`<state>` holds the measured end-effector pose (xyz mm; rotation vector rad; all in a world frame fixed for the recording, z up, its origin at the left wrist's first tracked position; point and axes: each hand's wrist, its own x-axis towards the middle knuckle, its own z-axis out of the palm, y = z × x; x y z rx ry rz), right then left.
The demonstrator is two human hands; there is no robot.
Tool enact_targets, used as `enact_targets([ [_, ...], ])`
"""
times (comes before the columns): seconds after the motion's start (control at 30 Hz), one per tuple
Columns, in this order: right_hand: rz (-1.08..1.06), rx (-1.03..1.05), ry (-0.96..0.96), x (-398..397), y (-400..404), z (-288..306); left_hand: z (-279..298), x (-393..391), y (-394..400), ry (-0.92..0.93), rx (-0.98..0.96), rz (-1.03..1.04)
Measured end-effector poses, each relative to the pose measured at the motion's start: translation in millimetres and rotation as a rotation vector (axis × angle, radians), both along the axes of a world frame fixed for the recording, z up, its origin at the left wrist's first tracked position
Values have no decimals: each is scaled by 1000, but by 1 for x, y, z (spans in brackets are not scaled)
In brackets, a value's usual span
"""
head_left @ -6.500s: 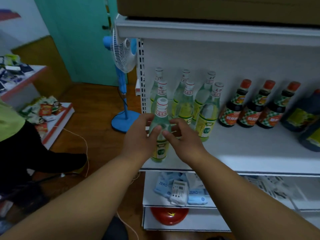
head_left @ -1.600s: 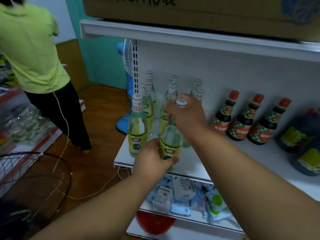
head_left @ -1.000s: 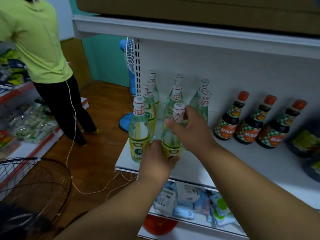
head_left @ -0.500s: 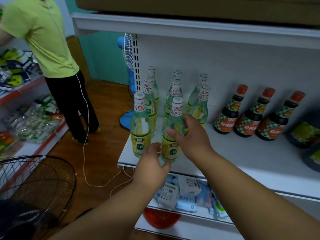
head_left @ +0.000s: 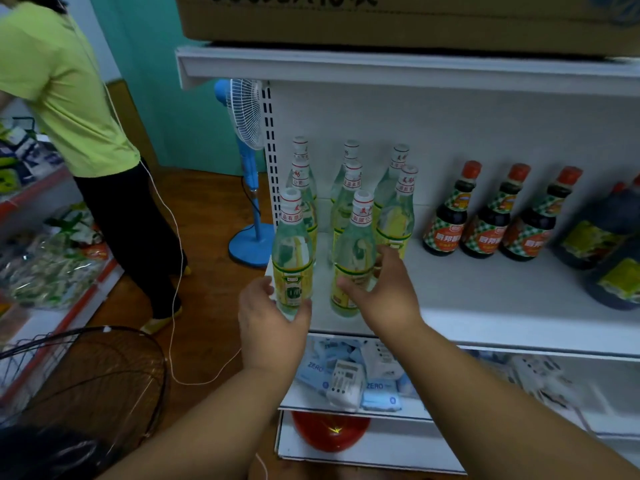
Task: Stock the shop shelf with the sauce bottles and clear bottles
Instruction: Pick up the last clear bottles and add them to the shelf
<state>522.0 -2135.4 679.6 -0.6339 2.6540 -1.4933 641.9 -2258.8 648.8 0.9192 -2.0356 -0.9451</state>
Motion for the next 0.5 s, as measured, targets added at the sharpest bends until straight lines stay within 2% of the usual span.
enact_targets([
  [0.2,-60,9,-9,0,-11,-8,1,-21,-23,-114,32,-56],
  [0.5,-66,50,-14,-9,-15,-16,-6,-34,-42,-137,40,-153],
])
